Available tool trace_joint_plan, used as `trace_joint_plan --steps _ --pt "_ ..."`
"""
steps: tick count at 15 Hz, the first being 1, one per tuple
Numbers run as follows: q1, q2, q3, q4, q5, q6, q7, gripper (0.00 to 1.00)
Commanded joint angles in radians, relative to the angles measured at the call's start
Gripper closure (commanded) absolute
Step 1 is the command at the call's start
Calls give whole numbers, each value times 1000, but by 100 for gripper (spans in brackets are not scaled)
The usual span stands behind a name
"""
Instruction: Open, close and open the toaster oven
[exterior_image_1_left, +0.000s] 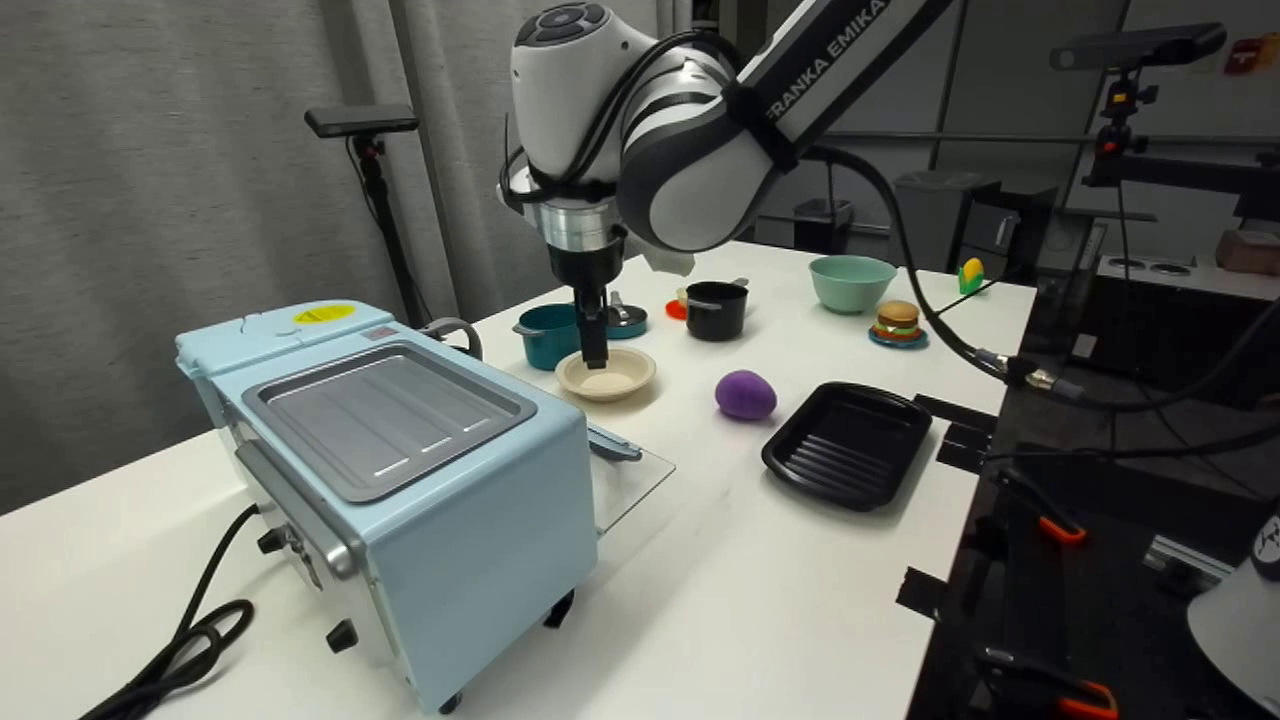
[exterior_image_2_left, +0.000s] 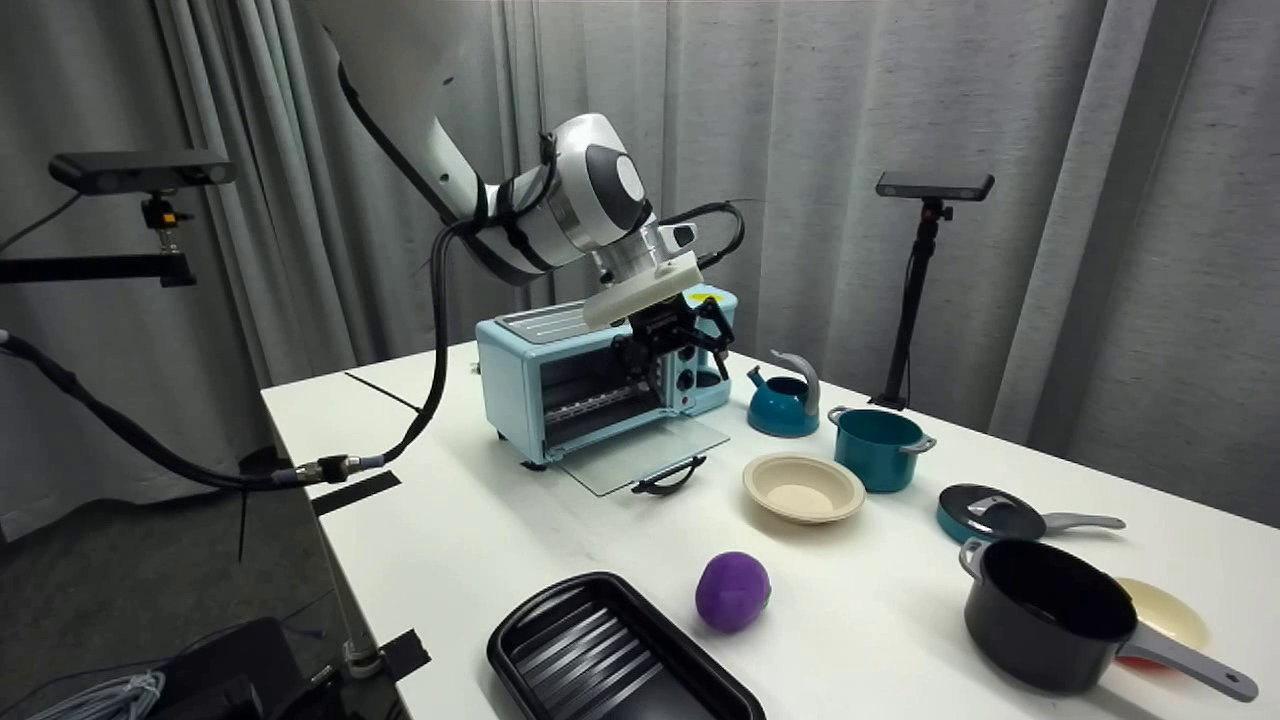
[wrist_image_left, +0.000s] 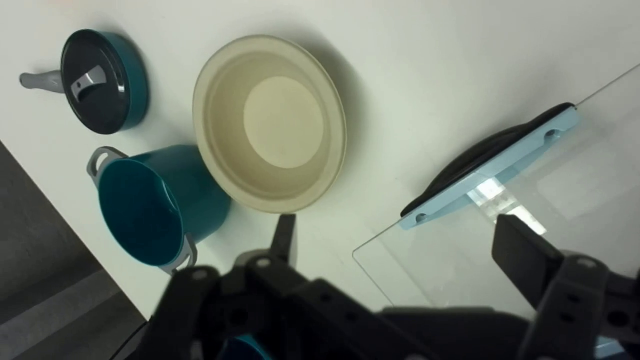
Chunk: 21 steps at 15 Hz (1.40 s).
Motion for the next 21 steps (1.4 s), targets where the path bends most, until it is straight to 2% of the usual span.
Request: trace_joint_plan --steps 1,9,10,21 --pt "-34 -71 18 -71 64 55 -38 0" --pt "-34 -141 20 -164 139 79 -61 0" --pt "-19 -97 10 -110 107 60 -30 0" --pt "-20 -113 11 -136 110 60 -30 0"
